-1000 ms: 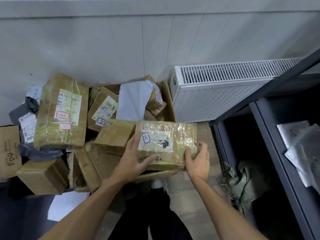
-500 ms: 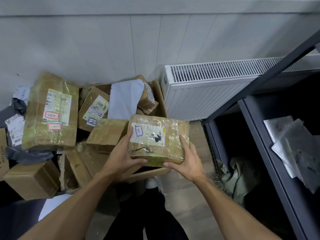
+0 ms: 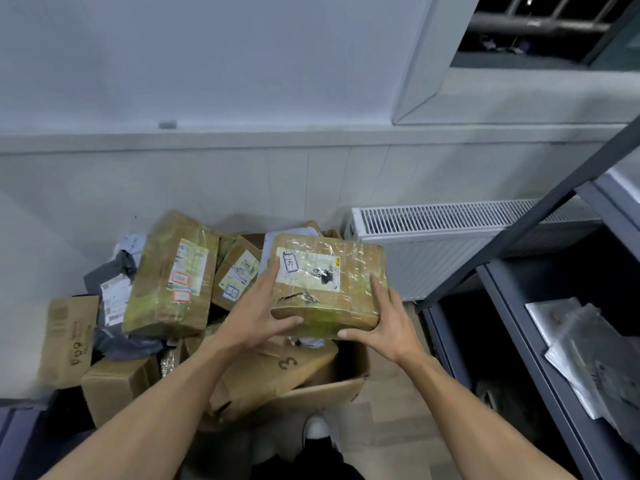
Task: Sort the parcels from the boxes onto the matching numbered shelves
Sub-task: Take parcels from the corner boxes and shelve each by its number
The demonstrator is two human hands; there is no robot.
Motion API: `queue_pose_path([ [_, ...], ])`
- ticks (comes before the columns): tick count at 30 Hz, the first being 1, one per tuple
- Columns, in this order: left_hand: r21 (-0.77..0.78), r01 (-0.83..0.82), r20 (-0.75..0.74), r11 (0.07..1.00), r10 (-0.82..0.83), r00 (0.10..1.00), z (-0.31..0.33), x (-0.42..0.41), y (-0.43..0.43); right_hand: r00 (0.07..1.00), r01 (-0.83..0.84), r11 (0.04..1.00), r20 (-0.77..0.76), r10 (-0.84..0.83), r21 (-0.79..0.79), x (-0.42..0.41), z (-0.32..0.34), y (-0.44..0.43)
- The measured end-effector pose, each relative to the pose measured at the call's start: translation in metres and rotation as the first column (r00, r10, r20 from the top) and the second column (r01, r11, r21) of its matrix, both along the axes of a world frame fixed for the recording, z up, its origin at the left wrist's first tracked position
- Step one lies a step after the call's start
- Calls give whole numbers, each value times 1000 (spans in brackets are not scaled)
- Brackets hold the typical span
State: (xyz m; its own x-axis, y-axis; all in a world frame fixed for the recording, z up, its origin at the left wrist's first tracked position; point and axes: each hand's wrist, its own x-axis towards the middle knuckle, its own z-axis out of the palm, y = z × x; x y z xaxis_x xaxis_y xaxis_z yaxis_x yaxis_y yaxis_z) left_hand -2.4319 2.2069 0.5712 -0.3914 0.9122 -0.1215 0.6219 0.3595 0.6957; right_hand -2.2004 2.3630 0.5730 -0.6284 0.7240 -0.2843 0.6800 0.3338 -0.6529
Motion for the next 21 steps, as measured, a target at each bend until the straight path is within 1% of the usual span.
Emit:
queue_pose_path([
  [4, -8, -28, -24, 1000, 28, 999, 23, -13, -17, 999, -49, 997, 9, 49, 66, -24, 28, -9],
  [10, -1, -103, -169, 995, 101, 980, 56, -30, -43, 993, -118, 986, 10, 117, 117, -56, 62, -19],
  [16, -17, -197, -267, 980, 186, 946, 93, -30, -59, 977, -214, 953, 31, 213, 215, -76, 98, -14],
  [21, -17, -311, -332, 950, 288, 898, 125, -13, -69, 949, -310, 899, 41, 313, 310, -82, 121, -5],
])
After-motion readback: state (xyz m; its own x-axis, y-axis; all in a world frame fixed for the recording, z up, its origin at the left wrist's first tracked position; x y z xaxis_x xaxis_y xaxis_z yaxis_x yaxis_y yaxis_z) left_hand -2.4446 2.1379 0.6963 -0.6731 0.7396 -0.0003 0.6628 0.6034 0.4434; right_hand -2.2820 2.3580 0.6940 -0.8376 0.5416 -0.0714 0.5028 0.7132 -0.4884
